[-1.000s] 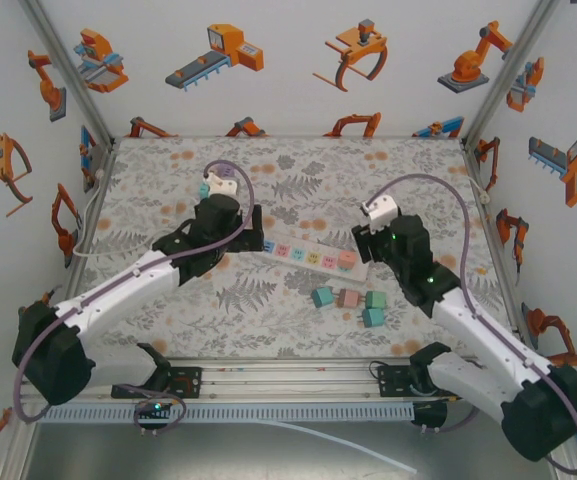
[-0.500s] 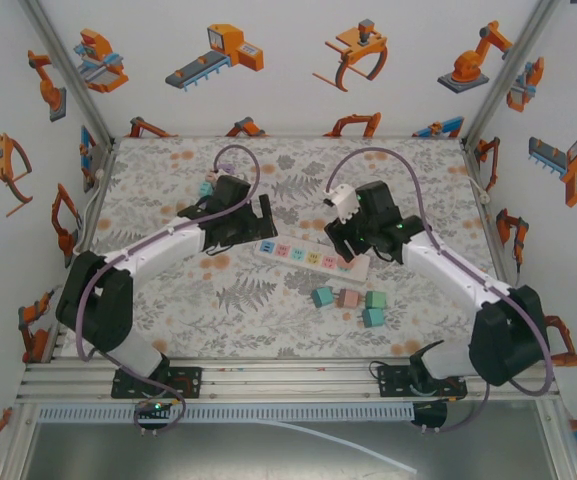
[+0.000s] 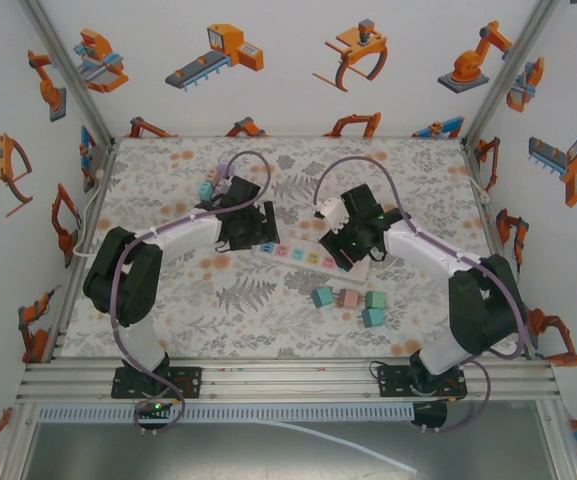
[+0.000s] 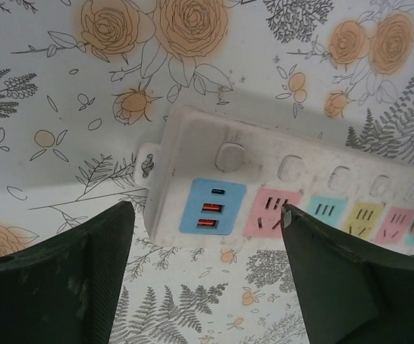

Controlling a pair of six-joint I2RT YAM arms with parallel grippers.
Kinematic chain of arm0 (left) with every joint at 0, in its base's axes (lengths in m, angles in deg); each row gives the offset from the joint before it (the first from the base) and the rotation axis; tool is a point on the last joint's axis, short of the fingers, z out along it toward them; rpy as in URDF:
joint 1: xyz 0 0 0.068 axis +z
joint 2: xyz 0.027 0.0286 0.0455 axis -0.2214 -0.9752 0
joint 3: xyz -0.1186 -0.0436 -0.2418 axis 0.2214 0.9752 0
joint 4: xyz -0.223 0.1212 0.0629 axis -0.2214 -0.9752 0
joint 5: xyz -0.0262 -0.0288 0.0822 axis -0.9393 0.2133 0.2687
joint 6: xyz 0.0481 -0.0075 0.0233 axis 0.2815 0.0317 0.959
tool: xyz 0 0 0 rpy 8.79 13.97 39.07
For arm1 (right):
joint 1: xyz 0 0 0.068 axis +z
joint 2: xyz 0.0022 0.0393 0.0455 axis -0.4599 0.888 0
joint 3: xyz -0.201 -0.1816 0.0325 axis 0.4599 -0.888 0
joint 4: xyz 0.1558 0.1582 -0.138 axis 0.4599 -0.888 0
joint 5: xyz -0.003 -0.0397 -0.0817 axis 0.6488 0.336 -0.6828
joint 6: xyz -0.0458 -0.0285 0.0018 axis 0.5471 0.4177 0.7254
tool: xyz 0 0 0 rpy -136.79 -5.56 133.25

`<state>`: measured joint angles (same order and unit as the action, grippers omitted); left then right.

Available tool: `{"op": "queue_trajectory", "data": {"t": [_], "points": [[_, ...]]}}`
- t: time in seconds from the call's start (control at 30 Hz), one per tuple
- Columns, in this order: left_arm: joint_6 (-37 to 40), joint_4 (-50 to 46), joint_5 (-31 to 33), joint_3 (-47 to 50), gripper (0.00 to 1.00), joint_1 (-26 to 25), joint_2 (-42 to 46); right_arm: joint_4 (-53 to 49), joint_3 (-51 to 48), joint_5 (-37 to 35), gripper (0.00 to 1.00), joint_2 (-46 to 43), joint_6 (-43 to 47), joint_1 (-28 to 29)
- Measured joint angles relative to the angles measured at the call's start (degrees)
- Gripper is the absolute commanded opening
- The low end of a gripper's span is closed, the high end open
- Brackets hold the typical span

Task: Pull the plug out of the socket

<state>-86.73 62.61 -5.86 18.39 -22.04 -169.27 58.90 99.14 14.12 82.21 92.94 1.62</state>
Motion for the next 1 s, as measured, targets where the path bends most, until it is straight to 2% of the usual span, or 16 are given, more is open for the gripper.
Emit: {"op": "queue_trajectory", "data": {"t": [0.17, 0.47, 0.83, 1.0], "points": [[-0.2, -0.2, -0.5, 0.0, 0.67, 0.0, -1.9, 0.9, -0.6, -2.3, 0.48, 0.2, 3.0, 1.9], [-0.5, -0.7, -0.3, -0.5, 0.64, -0.3, -2.5, 0.0, -0.8, -2.0, 0.39, 0.2, 7.6, 2.8], [-5.1, 0.0, 4.5, 0.1, 0.61, -2.1, -2.0, -1.9, -0.2, -1.8, 0.23, 0.2, 14.0, 3.5], [-6.2, 0.2, 5.7, 0.2, 0.61, -2.9, -2.0, -4.0, 0.5, -1.0, 0.21, 0.2, 16.6, 3.5]]}}
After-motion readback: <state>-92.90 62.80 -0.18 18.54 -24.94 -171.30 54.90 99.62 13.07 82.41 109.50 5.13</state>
